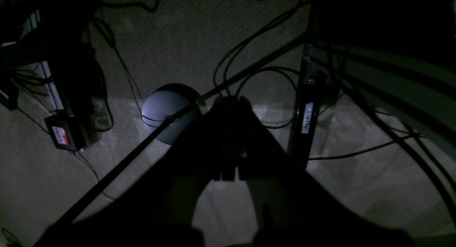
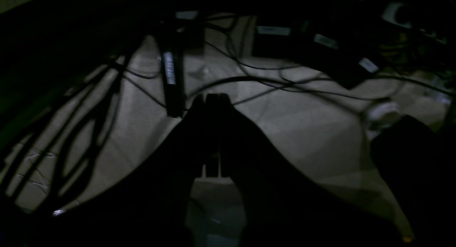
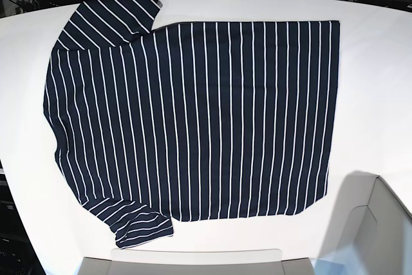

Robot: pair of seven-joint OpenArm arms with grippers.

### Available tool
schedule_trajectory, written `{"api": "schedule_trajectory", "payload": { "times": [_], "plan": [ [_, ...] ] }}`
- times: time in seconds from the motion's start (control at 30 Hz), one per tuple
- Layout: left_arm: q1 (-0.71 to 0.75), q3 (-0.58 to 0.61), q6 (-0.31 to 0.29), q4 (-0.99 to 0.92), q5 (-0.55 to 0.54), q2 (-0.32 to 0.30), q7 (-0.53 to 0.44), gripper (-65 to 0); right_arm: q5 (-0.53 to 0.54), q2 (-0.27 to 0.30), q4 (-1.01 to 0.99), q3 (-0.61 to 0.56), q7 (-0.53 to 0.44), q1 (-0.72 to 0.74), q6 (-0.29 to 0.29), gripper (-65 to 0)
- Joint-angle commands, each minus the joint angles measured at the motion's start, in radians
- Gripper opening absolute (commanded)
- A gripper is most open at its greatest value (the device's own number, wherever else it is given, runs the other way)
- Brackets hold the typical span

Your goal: Fold the T-shirt properly

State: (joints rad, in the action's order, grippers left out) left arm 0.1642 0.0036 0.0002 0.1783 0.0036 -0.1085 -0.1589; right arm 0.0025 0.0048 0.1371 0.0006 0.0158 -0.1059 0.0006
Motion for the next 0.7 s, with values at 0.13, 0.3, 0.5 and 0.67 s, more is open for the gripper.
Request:
{"api": "schedule_trajectory", "payload": {
  "times": [0.13, 0.3, 0.5, 0.67],
  "plan": [
    [0.018, 0.000, 0.004, 0.005, 0.003, -0.023, -0.023, -64.8, 0.004, 0.034, 0.012, 0.000, 0.121, -0.001, 0.006, -65.0],
    [0.047, -0.009, 0.002, 0.036, -0.003, -0.055, -0.252, -64.8, 0.004, 0.048, 0.045, 0.000, 0.097, -0.031, 0.006, -65.0],
    [0.051, -0.011, 0.002, 0.040, -0.004, -0.052, -0.196, -64.8, 0.003, 0.056, 0.082, -0.007, 0.105, -0.077, 0.006, -65.0],
    [0.057, -0.012, 0.002, 0.071, -0.004, -0.032, -0.159, -64.8, 0.003, 0.070, 0.103, -0.007, 0.106, -0.096, 0.008, -65.0]
  ]
}}
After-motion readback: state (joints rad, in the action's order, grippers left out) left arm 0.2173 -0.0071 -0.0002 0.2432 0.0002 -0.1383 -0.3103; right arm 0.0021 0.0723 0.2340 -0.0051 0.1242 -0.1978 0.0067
